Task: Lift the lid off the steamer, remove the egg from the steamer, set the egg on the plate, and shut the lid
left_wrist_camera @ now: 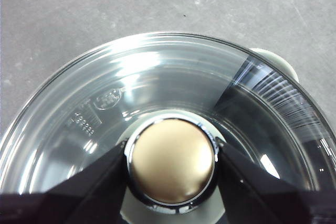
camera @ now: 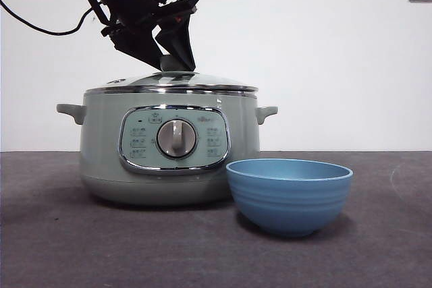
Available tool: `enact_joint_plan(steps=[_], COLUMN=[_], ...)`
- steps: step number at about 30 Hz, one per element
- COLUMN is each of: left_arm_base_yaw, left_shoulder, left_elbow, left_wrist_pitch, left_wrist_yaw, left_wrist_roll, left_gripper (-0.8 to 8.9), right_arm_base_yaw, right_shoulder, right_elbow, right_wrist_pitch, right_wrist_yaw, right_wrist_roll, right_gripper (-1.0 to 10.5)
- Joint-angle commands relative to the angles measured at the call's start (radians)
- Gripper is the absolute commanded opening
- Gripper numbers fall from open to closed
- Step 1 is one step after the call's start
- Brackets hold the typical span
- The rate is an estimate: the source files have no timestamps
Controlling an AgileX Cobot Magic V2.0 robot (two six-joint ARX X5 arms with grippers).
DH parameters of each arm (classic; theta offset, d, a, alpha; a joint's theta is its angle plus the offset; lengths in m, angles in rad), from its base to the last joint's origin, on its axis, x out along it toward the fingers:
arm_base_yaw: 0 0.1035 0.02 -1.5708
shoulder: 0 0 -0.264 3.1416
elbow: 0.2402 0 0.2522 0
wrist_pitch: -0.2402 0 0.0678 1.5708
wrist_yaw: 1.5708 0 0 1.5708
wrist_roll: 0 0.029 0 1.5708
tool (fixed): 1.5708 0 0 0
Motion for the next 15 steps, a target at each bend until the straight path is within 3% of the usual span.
enact_joint_plan(steps=[1,4,5,8,9,15], left_arm_base_yaw=[0.004,0.004,0.004,0.004,0.004,0.004], left_shoulder=[0.018,0.018,0.018,0.018,0.018,0.004], left_elbow=[-0.035,-0.035,-0.035,-0.035,-0.035,-0.035], left_wrist_pitch=[-0.09,-0.097,-0.099,-0.106,-0.109,-0.111], left_wrist_yaw=[-0.032,-0.032,-0.032,-0.032,-0.032,-0.063], left_wrist_roll=[0.023,0.022,0.022,0.022,0.022,0.022], left_gripper=[-0.08,0.15,0.79,4.68,5.54,5.66], right_arm_base_yaw=[0.002,0.002,0.002,0.002,0.002,0.002], right_shoulder=[-0.001,-0.001,-0.001,-0.001,-0.001,-0.001], right_elbow=[-0.006,-0.006,-0.006,-0.006,-0.006,-0.006], right_wrist_pitch=[-0.002,-0.008,-0.01,-0.012,-0.012,-0.026], right_wrist_yaw=[0.005,0.005,0.004,0.004,0.003,0.003], right_wrist_roll=[-0.005,-0.005,-0.005,-0.005,-0.005,-0.005], right_gripper=[4.7,4.7,4.7,4.7,4.7,4.7])
